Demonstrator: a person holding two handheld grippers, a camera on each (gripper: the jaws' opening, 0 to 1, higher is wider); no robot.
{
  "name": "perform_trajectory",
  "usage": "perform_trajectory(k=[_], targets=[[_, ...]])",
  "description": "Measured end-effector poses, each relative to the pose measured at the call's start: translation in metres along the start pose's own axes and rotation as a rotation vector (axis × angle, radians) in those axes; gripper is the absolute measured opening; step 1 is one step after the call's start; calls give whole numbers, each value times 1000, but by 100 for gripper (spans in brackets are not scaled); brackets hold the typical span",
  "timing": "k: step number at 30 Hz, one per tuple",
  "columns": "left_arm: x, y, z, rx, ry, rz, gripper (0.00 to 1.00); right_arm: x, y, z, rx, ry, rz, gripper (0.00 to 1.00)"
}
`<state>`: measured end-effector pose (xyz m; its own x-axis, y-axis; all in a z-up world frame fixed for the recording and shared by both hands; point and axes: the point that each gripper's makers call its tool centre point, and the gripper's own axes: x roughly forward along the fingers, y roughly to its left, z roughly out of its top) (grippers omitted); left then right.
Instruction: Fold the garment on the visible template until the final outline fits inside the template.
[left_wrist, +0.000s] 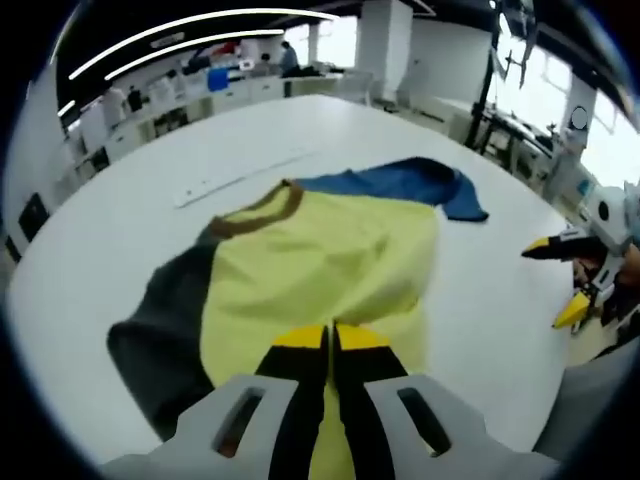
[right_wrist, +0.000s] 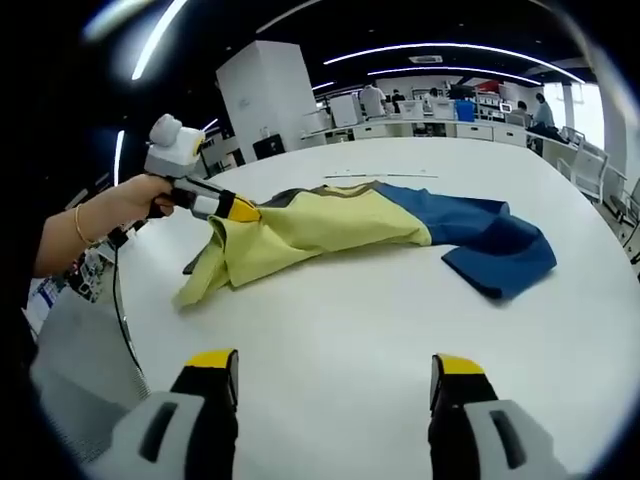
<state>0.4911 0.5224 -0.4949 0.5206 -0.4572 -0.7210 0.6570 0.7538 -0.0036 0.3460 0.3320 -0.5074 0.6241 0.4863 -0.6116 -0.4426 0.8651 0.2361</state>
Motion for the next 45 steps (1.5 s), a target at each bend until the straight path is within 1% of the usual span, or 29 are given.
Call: perform_trajectory(k=[6,11,16,24,27,28,30,31,32,34,37,41,44,45], targets=[[13,9,-5,23,20,20,0,1,-1,0,4,3,-2,77],[18,12,-9,25,31,35,0,3,-2,0,5,5,-2,77],[22,16,-14,26,35,58,3,3,-2,0,3,7,0,77],[28,22,-22,21,51,101,9,3,-2,-1,5,11,-2,77],[27,23,-23,22,53,109,11,2,-3,-1,8,11,-4,77],[27,25,-22,27,54,117,13,2,-3,-1,9,12,-4,77],[22,30,-20,34,52,150,20,2,-3,0,6,9,-5,77],[20,30,-18,36,49,151,21,2,-3,1,5,8,-5,77],[16,31,-16,21,38,149,21,2,-2,2,4,6,-4,77],[10,30,-8,-8,-4,136,22,3,-1,4,1,2,-3,77],[1,28,-1,-18,-36,124,23,3,0,6,-3,0,1,77],[-11,17,8,17,-70,111,24,4,3,7,-8,-3,7,78],[-20,5,15,47,-97,95,24,5,4,8,-10,-4,12,78],[-22,0,18,60,-115,82,24,5,4,8,-11,-5,13,78]])
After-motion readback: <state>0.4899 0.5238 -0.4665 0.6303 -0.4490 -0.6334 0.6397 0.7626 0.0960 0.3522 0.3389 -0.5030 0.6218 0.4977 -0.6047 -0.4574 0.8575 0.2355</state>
